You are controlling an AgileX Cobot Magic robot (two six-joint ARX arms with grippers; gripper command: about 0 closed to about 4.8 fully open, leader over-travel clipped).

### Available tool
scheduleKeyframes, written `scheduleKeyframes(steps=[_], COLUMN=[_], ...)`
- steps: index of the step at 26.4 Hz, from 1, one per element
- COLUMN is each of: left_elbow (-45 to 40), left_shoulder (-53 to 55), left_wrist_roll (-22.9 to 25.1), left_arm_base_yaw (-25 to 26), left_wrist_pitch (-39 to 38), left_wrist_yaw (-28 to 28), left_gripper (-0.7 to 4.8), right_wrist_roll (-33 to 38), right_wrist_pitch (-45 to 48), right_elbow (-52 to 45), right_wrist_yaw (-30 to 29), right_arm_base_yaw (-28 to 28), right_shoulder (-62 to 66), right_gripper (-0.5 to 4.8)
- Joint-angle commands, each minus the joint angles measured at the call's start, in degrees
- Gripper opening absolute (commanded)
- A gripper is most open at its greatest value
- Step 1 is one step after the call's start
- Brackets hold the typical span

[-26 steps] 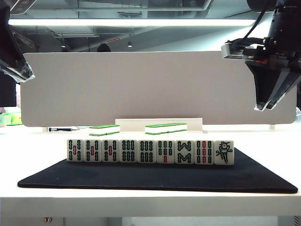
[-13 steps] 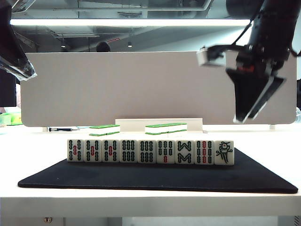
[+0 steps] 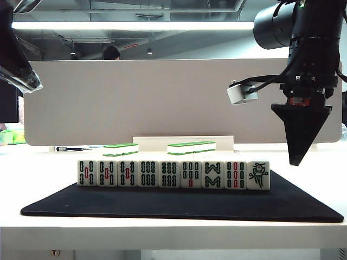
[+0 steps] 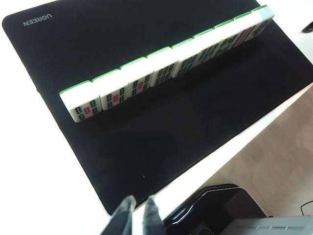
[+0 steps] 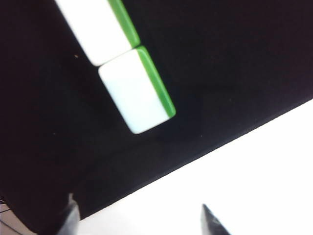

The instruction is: Take a mahjong tile from your hand cards and play it out.

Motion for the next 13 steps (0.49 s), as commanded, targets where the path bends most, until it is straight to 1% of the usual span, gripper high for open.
scheduleKeyframes(steps=[1,6,13], left_elbow=[0.33,0.33,0.33], left_shoulder=[0.02,0.02,0.02], left_wrist_roll=[0.07,0.07,0.09], left_arm_base_yaw=[0.02,0.02,0.02], left_wrist_pitch=[0.39,0.42,0.39], left_wrist_yaw=[0.0,0.0,0.0], left_gripper=[0.31,0.31,0.31], right_wrist_roll=[-1.53,-2.49,-3.72], right_wrist_pitch=[1.4,4.66,5.14], right_elbow=[0.33,0.37,0.5], right_wrist_yaw=[0.46,0.76,1.64], right_arm_base_yaw=[0.28,1.29,2.49], right_shoulder=[-0.2,-0.17,1.36], right_gripper=[3.7,3.74,3.74])
